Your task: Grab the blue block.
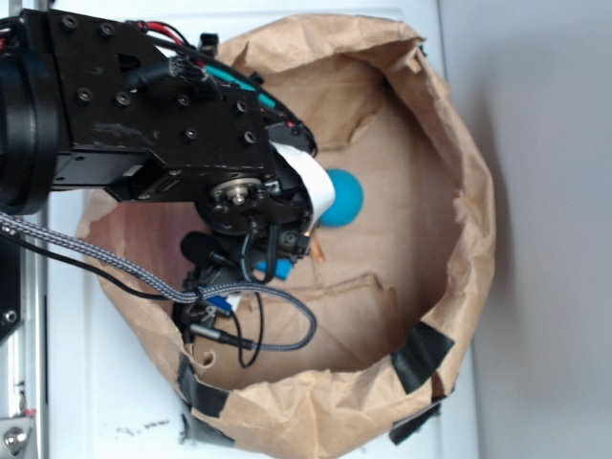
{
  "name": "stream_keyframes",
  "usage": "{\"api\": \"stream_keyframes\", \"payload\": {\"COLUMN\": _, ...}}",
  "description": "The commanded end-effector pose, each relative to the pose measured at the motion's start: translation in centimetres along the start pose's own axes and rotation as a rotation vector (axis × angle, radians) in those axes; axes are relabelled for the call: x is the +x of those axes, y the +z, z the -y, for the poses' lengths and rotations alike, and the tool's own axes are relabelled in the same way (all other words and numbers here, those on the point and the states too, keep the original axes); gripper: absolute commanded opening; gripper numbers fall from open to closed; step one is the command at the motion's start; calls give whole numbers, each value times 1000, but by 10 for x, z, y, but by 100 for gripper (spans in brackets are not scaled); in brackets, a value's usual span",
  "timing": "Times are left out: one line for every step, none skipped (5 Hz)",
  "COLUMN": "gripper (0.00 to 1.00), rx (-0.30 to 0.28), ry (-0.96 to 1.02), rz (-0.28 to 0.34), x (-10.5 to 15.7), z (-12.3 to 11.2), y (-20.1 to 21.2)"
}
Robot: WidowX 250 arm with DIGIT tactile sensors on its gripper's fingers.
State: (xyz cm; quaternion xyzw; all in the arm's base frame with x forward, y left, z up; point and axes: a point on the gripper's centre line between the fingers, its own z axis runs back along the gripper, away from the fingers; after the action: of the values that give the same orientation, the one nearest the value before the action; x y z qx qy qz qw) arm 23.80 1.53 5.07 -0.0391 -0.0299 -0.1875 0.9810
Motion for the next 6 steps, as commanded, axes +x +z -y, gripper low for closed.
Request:
{"api": "stream_keyframes", "payload": {"gripper": 100, "rx": 57, "ry": -25, "rz": 16, "x": 9, "z": 8, "y": -19}}
{"api": "stream_keyframes", "payload": {"gripper": 100, "rx": 92, "ry": -21, "rz": 15, "x": 15, "z": 10, "y": -33}}
{"api": "stream_keyframes", "payload": {"gripper": 100, "rx": 118, "ry": 3, "rz": 17, "x": 22, "z": 8, "y": -39}}
{"api": "stream_keyframes", "payload": {"gripper": 100, "rx": 90, "ry": 25, "rz": 33, "x": 27, "z": 4, "y": -31}}
{"api": "stream_keyframes", "payload": {"gripper": 0, "rx": 72, "ry": 53, "rz": 43, "x": 28, "z": 1, "y": -21}}
{"api": "stream_keyframes", "payload": {"gripper": 0, "rx": 61, "ry": 57, "rz": 60, "x": 29, "z": -1, "y": -13}}
